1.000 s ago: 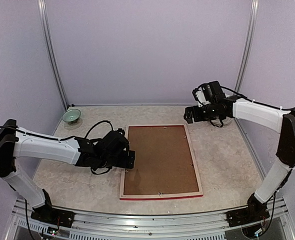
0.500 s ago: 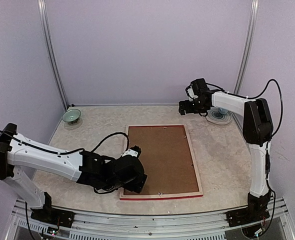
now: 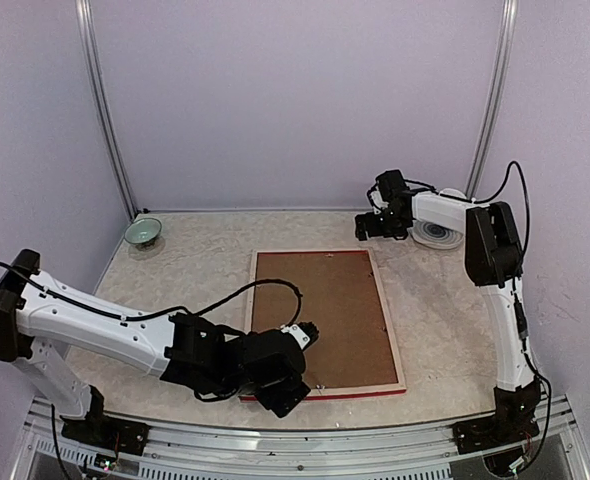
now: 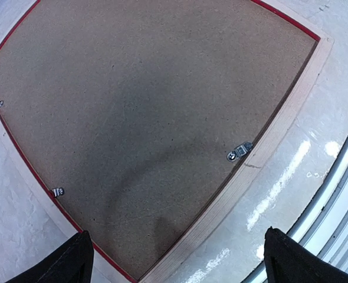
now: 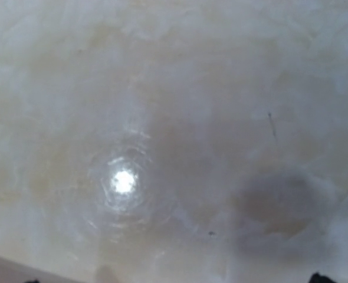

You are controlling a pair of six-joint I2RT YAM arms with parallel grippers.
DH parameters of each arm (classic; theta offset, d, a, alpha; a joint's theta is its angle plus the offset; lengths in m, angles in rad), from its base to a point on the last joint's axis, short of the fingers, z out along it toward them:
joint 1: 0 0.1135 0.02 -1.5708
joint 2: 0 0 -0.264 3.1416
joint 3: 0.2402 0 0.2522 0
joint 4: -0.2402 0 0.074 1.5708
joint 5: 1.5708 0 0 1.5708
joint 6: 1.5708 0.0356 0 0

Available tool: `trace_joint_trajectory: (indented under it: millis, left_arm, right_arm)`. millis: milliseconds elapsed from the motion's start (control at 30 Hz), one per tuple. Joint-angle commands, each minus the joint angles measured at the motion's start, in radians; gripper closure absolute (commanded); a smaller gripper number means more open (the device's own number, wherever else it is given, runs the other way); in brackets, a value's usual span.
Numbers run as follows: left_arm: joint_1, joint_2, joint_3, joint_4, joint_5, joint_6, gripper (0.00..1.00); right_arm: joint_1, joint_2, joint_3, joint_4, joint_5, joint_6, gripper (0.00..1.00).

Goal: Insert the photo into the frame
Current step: Rotate the photo frame at the center of the board.

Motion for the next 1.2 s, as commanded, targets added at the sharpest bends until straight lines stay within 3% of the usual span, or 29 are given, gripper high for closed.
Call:
trace_joint_trajectory:
  millis: [0,233,600,1167]
  left_arm:
    - [-0.015,0.058,0.059,-0.063,0.019,0.072,0.01]
    - [-0.055,0.201,0.099,-0.113,-0.006,0.103,0.01]
    - [-0.011,0.261,0.095,-0.161,-0.084,0.033,0.01]
    - [0.097,0.183,-0.037,-0.273,-0.181,-0.148,0.01]
  right_arm:
    - [-0.005,0.03,0.061,-0.001,-0.016,-0.013,0.01]
    - [-0.013,0.059,0.083,0.017,-0.016,-0.028,0.01]
    - [-0.037,0.092,0.085,0.029,-0.046,-0.081,0.01]
    - [-0.056,0.06,-0.051,0.081,-0.095,-0.191,0.02]
